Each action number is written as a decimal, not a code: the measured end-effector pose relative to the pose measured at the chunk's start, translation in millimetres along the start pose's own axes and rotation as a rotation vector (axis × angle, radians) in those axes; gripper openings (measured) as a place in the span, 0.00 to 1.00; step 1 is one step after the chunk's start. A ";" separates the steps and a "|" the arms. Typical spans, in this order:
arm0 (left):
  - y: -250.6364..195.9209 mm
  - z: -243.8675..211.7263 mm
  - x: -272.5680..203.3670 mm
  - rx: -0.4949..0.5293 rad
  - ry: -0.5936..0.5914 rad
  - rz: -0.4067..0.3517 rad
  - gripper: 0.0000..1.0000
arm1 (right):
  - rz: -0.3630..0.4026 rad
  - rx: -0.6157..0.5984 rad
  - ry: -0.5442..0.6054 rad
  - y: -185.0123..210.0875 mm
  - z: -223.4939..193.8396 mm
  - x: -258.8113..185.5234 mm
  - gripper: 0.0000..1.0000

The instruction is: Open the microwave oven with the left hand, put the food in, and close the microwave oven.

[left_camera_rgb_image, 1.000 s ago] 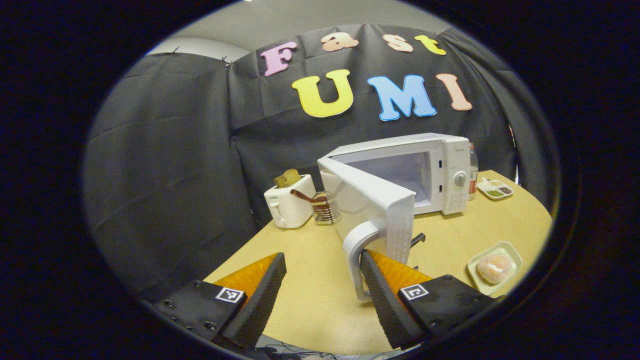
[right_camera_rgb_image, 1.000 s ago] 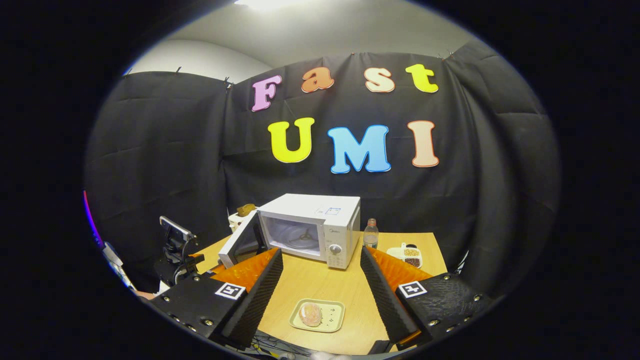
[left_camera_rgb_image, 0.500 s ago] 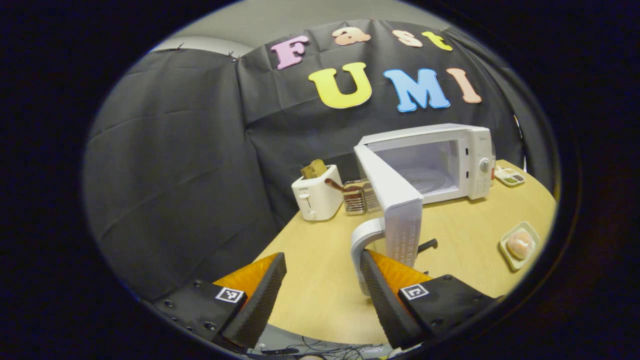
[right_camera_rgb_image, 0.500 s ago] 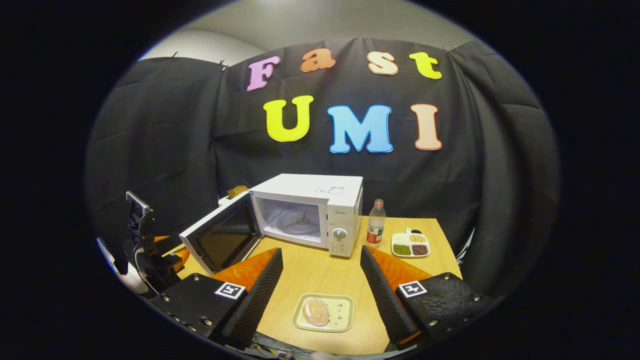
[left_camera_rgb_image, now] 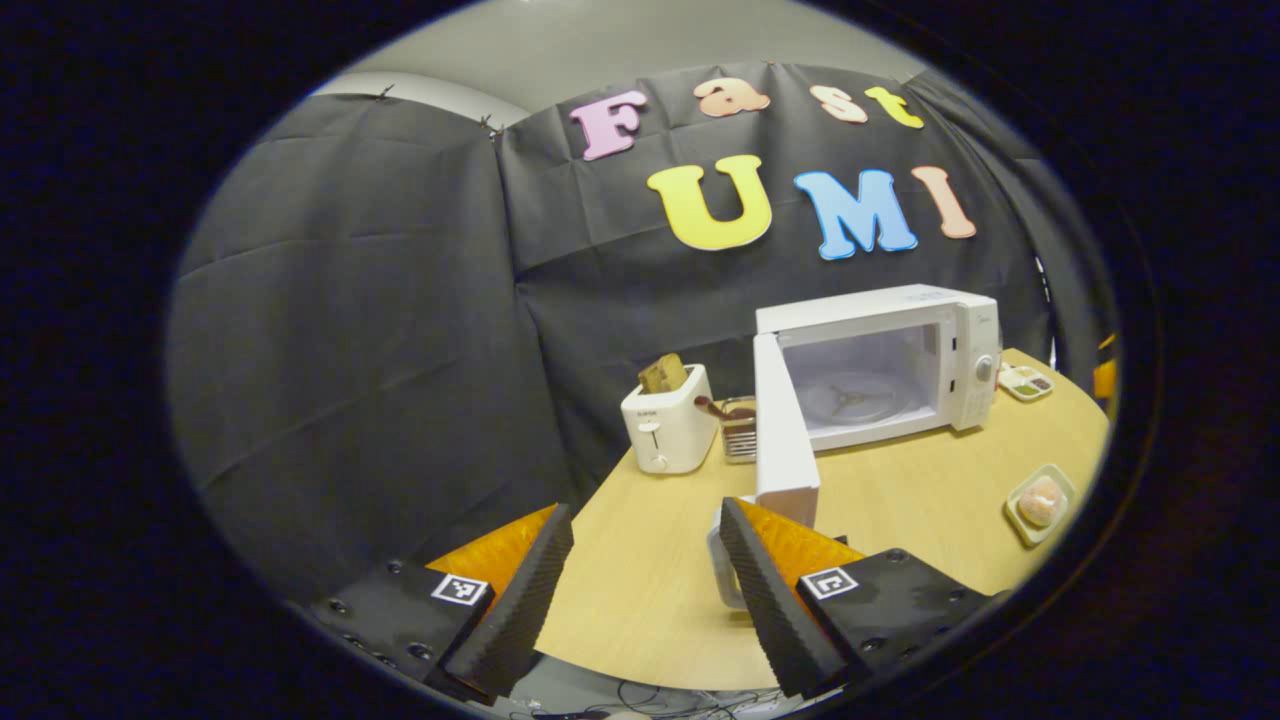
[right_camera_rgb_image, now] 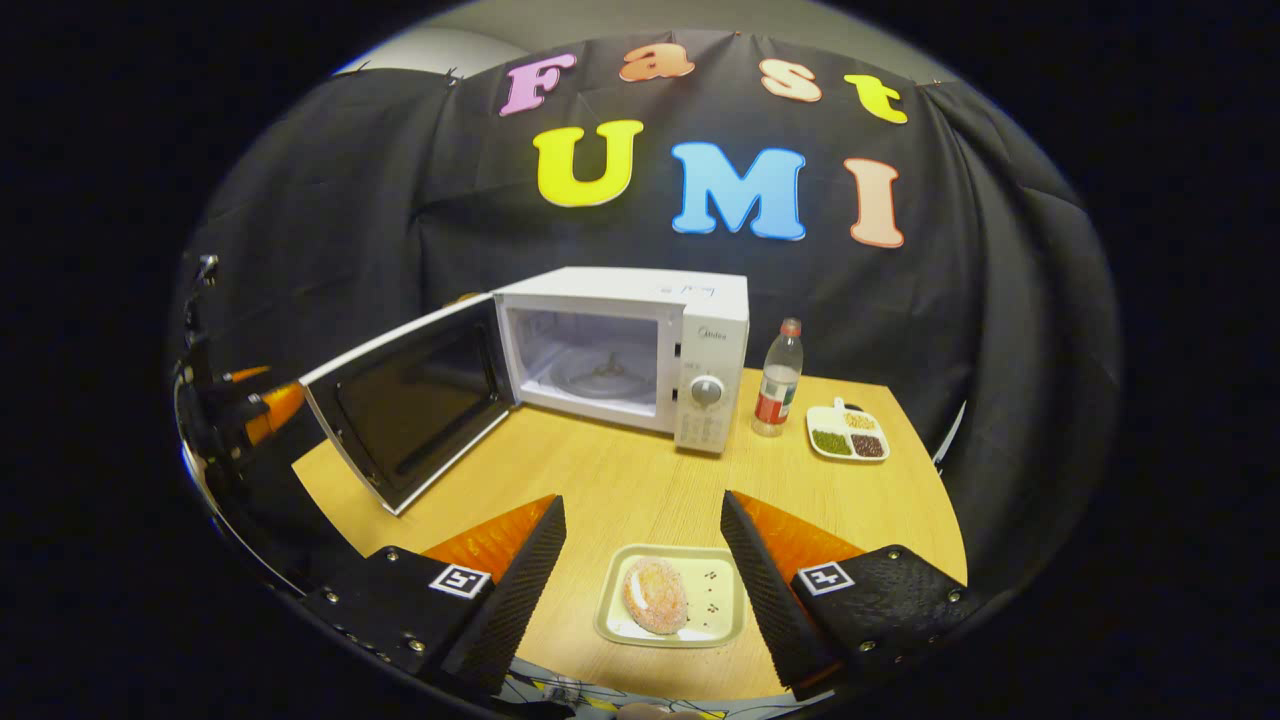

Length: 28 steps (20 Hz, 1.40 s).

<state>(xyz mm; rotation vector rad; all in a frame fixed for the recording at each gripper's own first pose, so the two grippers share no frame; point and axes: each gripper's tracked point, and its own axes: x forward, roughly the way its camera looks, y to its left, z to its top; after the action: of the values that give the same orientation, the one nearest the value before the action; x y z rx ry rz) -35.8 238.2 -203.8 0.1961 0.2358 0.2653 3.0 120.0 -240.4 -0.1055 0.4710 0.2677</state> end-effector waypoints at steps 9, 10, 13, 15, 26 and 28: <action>-58.9 146.1 -33.5 -0.035 -0.228 -0.188 0.97 | -0.036 -0.051 0.212 -12.5 -108.8 47.4 0.95; -64.8 155.3 -33.7 -0.048 -0.238 -0.199 1.00 | -0.036 -0.060 0.229 -13.6 -118.0 54.4 0.96; -75.4 179.3 -32.9 -0.050 -0.276 -0.216 1.00 | -0.022 -0.057 0.255 -13.8 -127.8 70.7 0.96; -83.5 186.3 -34.4 -0.050 -0.283 -0.229 1.00 | -0.025 -0.057 0.257 -13.2 -133.6 78.6 0.96; -87.6 183.2 -32.7 -0.057 -0.253 -0.243 1.00 | 0.025 -0.068 0.320 -4.5 -152.5 102.1 0.95; -87.1 183.6 -32.4 -0.040 -0.256 -0.244 1.00 | 0.038 -0.057 0.335 -6.3 -158.3 102.6 0.80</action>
<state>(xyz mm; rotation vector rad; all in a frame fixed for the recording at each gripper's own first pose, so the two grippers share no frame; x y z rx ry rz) 1.1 117.3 -41.5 0.1583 -0.0003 0.0015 24.1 112.0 -427.9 -0.1983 0.7990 0.3023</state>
